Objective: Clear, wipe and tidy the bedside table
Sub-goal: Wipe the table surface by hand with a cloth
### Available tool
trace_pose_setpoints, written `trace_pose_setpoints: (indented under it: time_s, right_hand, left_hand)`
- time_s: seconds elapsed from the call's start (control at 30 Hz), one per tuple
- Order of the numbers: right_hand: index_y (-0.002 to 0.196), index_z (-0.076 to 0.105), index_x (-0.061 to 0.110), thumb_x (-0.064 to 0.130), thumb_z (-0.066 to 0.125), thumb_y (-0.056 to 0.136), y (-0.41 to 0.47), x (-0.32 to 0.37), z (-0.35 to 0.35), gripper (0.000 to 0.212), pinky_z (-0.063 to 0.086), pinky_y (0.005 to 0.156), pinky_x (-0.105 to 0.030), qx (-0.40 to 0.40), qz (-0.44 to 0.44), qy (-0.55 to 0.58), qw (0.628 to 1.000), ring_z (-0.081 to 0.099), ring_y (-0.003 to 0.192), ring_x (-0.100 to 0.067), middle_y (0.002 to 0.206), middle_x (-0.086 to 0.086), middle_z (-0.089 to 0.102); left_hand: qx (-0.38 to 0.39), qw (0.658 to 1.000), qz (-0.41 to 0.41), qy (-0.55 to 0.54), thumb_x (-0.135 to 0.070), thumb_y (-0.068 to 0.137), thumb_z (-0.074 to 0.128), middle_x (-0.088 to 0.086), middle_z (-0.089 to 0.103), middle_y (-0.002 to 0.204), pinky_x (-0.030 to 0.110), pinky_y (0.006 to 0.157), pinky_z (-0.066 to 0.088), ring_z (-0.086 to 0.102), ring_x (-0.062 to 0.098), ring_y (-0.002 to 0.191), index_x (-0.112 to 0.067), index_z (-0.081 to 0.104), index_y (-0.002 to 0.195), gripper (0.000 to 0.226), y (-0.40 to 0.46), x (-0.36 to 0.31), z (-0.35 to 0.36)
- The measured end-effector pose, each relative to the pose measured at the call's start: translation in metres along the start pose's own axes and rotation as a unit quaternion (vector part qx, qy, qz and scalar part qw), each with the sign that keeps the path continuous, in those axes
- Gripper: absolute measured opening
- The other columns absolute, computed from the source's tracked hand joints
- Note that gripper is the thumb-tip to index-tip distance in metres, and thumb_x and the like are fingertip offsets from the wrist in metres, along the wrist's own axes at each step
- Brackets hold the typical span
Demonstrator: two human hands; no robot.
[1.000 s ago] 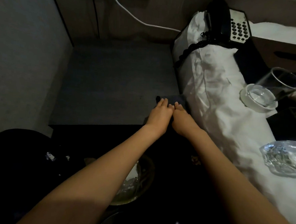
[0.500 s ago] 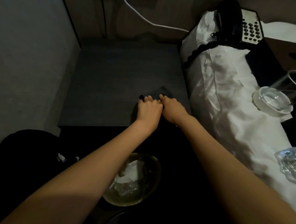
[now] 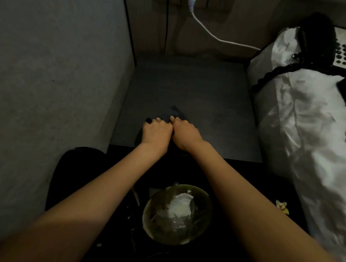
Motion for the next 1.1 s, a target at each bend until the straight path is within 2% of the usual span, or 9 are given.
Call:
trace_pose_setpoints:
  time_s: [0.23, 0.57, 0.7, 0.8, 0.9, 1.0, 1.1]
  right_hand:
    - [0.155, 0.018, 0.01, 0.011, 0.038, 0.101, 0.012, 0.044, 0.008, 0.058, 0.037, 0.107, -0.044, 0.023, -0.04, 0.001, 0.999, 0.042, 0.136, -0.031, 0.156, -0.011, 0.031]
    - [0.155, 0.017, 0.006, 0.014, 0.042, 0.1, 0.035, 0.094, 0.012, 0.06, 0.036, 0.109, -0.045, 0.044, -0.076, -0.001, 0.996, 0.038, 0.139, -0.031, 0.157, -0.014, 0.029]
    - [0.151, 0.027, 0.005, 0.013, 0.041, 0.101, 0.039, 0.11, 0.01, 0.053, 0.038, 0.106, -0.047, 0.031, -0.092, -0.026, 0.995, 0.04, 0.136, -0.032, 0.154, -0.015, 0.032]
    - [0.151, 0.028, 0.007, 0.012, 0.038, 0.102, 0.043, 0.118, 0.012, 0.051, 0.036, 0.11, -0.051, 0.021, -0.109, -0.06, 0.992, 0.028, 0.144, -0.029, 0.16, -0.014, 0.022]
    - [0.152, 0.022, 0.005, 0.015, 0.04, 0.102, 0.052, 0.124, 0.015, 0.054, 0.035, 0.112, -0.05, 0.024, -0.1, -0.095, 0.99, 0.015, 0.149, -0.029, 0.163, -0.015, 0.009]
    - [0.154, 0.013, 0.002, 0.021, 0.037, 0.104, 0.058, 0.127, 0.016, 0.059, 0.035, 0.111, -0.05, 0.023, -0.086, -0.118, 0.989, 0.011, 0.15, -0.033, 0.163, -0.019, 0.005]
    - [0.154, 0.01, 0.002, 0.023, 0.036, 0.104, 0.064, 0.128, 0.016, 0.06, 0.036, 0.11, -0.049, 0.017, -0.077, -0.132, 0.988, 0.01, 0.149, -0.035, 0.162, -0.021, 0.004]
  left_hand:
    - [0.011, 1.0, -0.028, 0.002, -0.008, 0.088, 0.063, 0.01, 0.062, 0.116, 0.036, 0.072, 0.047, 0.061, 0.027, 0.107, -0.014, 0.059, 0.125, 0.038, -0.006, 0.046, 0.008]
    - [0.035, 0.997, -0.067, -0.027, -0.01, 0.09, 0.061, 0.013, 0.058, 0.124, 0.039, 0.08, 0.049, 0.06, 0.031, 0.112, -0.009, 0.058, 0.12, 0.031, -0.003, 0.1, 0.017]
    - [0.034, 0.994, -0.081, -0.071, -0.006, 0.091, 0.056, 0.015, 0.058, 0.124, 0.041, 0.085, 0.049, 0.059, 0.034, 0.114, -0.006, 0.056, 0.119, 0.028, 0.004, 0.116, 0.019]
    - [0.032, 0.991, -0.088, -0.091, -0.006, 0.093, 0.053, 0.018, 0.059, 0.122, 0.043, 0.086, 0.047, 0.059, 0.037, 0.113, -0.004, 0.056, 0.116, 0.023, 0.011, 0.127, 0.02]
    - [0.027, 0.991, -0.095, -0.094, -0.012, 0.098, 0.047, 0.016, 0.063, 0.12, 0.041, 0.084, 0.048, 0.061, 0.034, 0.111, -0.007, 0.06, 0.113, 0.02, 0.019, 0.136, 0.021]
    - [0.012, 0.991, -0.095, -0.091, -0.02, 0.103, 0.041, 0.015, 0.065, 0.12, 0.04, 0.084, 0.048, 0.062, 0.033, 0.112, -0.01, 0.064, 0.115, 0.028, 0.027, 0.141, 0.02]
    - [-0.006, 0.991, -0.082, -0.101, -0.019, 0.104, 0.04, 0.016, 0.064, 0.121, 0.04, 0.086, 0.048, 0.059, 0.033, 0.114, -0.009, 0.064, 0.114, 0.028, 0.035, 0.143, 0.019]
Point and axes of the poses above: each hand's wrist, its own y-axis towards the middle knuckle, its own z-axis out of the palm, x = y × z, the point moved 6 cm from there along y, towards the middle knuckle
